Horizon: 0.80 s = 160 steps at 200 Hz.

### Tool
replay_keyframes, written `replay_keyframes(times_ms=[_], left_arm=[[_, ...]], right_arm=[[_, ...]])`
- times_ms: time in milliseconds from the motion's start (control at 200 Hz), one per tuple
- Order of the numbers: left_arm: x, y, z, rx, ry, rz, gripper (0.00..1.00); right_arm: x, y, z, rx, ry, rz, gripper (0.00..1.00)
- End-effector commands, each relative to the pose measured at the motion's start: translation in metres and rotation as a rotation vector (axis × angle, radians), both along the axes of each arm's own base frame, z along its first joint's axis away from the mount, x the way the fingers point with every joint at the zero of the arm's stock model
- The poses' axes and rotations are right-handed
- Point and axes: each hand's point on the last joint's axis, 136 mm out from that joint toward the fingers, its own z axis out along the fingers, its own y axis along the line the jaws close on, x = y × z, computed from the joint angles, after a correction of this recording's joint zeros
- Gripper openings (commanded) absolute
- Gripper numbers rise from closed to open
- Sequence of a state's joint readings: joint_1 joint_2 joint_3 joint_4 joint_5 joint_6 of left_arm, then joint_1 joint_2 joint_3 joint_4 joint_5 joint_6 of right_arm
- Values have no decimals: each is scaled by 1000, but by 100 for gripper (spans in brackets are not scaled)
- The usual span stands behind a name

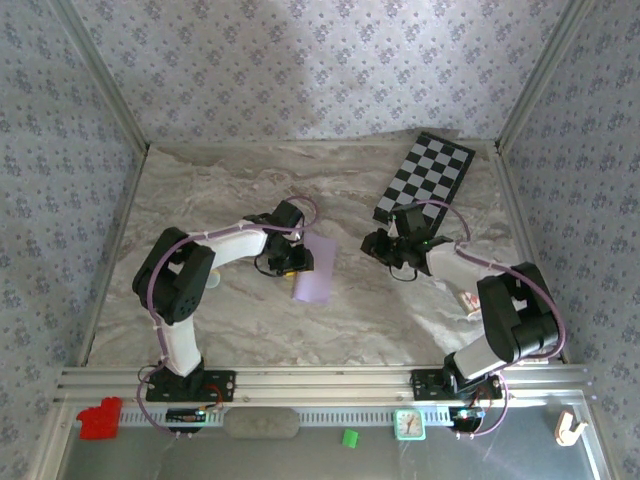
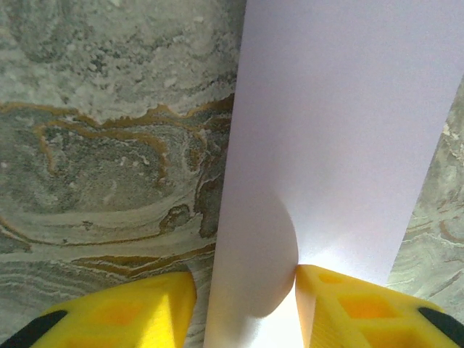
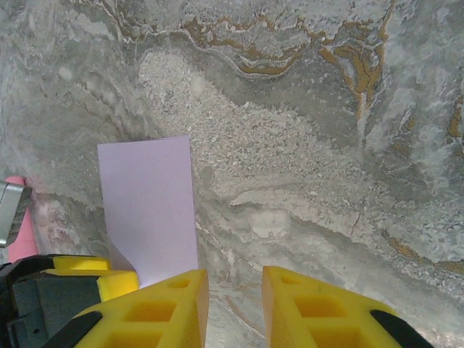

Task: Fold a paper plane with a square sheet of paper (pick it up from the middle)
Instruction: Hold the square sheet of paper at the center of the table.

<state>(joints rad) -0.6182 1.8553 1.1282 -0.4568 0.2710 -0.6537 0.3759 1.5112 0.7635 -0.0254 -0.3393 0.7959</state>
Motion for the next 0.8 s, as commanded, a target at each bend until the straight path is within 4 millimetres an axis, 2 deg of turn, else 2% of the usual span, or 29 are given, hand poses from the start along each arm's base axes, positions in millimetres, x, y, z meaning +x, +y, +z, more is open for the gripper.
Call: replay_keyframes(times_ms=[0,175,555,665,795], left_arm=[[-32,4,-48,78,113,-62,44],[-33,5,-51,85,121,-45,44],[-34,8,-54,97,129,-38,44],[-35,8,-54,99,130,-36,44],[-35,7,-54,98,132,-34,44]], right_arm=[[-4,7,-5,6,10,33,27],[-8,25,-5,32,13,73,25],[-23,98,-19,126,70,212,20],[-25,112,-23,143,84,230,19],[-26,117,-30,143,104,235,18]])
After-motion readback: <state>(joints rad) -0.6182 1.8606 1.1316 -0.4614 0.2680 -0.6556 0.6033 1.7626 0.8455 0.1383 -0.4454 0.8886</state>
